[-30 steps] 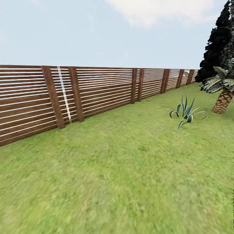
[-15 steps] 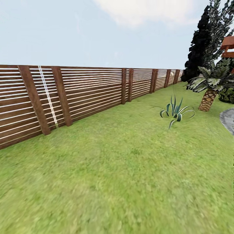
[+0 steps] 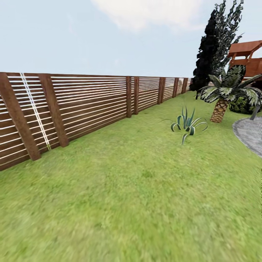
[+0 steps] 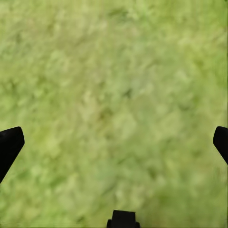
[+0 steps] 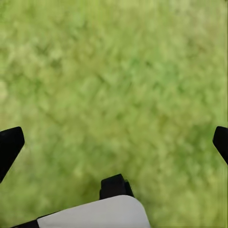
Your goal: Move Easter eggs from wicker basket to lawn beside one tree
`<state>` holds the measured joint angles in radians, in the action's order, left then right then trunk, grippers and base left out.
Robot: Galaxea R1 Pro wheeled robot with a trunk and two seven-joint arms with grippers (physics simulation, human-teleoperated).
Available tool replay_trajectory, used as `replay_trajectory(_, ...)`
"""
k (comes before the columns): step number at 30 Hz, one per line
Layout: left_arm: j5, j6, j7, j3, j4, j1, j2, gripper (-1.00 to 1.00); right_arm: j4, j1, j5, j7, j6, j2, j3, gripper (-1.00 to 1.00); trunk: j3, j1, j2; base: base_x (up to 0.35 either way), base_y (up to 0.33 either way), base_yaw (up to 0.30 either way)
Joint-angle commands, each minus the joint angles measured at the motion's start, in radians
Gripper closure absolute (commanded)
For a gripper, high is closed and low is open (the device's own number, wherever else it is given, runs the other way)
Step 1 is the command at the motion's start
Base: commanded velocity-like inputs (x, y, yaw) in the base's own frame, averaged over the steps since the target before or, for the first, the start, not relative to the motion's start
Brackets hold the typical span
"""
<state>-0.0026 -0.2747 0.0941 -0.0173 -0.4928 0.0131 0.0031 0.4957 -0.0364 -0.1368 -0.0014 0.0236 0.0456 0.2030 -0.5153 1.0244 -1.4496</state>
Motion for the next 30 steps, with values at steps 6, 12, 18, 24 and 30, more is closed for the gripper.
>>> replay_trajectory(6, -0.003, -0.002, 0.003, 0.000, -0.001, 0.000, -0.004, -1.00, -0.001, 0.000, -0.010, 0.000, 0.002, 0.000, -0.001, -1.00, -0.001, 0.001, 0.000, 0.330, 0.176, -0.167)
replay_trajectory(12, -0.003, -0.001, 0.006, 0.000, -0.001, 0.000, -0.005, -1.00, -0.003, 0.000, -0.010, 0.000, 0.000, 0.000, -0.001, -1.00, -0.001, 0.001, 0.000, 0.329, 0.174, -0.049)
replay_trajectory(18, -0.004, -0.001, 0.008, 0.000, -0.001, 0.000, -0.005, -1.00, -0.003, 0.000, -0.010, 0.002, -0.001, 0.003, -0.001, -1.00, -0.001, 0.001, 0.000, 0.330, 0.147, -0.003)
replay_trajectory(24, -0.005, -0.001, 0.008, 0.000, -0.001, 0.000, -0.005, -1.00, -0.002, 0.000, -0.010, 0.001, 0.000, 0.000, -0.001, -1.00, -0.001, 0.001, 0.000, 0.330, 0.125, 0.000)
replay_trajectory(30, -0.005, -0.001, 0.007, 0.001, -0.001, 0.000, -0.005, -1.00, 0.000, 0.000, -0.010, 0.001, 0.001, -0.001, -0.001, -1.00, -0.001, 0.001, 0.000, 0.330, 0.123, 0.000)
